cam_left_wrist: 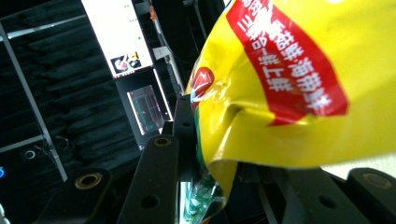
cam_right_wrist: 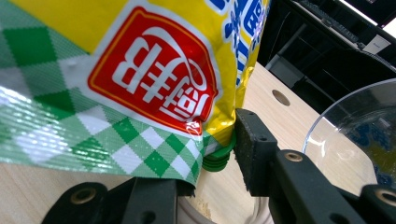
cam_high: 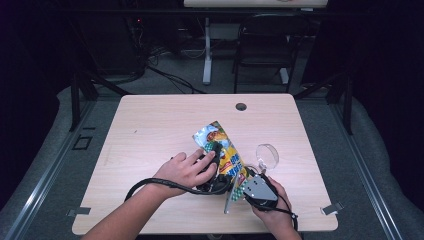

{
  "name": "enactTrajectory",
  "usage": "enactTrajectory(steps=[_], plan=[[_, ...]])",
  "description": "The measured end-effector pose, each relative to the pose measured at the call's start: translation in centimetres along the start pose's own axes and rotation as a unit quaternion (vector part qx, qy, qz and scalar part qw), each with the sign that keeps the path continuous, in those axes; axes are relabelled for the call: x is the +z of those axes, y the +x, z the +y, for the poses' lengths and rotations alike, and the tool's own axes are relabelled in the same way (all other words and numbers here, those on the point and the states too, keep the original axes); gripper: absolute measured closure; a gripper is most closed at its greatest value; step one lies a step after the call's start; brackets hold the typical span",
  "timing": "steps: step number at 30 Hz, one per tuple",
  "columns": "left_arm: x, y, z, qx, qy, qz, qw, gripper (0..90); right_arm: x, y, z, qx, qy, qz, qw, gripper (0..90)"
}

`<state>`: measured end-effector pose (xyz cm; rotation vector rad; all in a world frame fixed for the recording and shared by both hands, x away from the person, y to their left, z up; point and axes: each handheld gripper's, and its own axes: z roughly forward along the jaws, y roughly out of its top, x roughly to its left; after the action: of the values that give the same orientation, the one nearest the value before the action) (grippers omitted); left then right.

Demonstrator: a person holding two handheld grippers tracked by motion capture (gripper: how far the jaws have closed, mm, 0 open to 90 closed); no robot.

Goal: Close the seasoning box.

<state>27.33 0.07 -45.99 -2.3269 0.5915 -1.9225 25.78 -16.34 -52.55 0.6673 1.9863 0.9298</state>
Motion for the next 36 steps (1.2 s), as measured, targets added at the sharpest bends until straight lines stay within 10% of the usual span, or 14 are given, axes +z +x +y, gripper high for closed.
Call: enactTrajectory(steps=[36], plan=[[-0.22, 0.82, 0.47, 0.013, 0.001, 0.007, 0.9999, 75.2, -0.33, -0.31, 0.05, 0.012, -0.005, 0.004, 0.9999, 70.1]])
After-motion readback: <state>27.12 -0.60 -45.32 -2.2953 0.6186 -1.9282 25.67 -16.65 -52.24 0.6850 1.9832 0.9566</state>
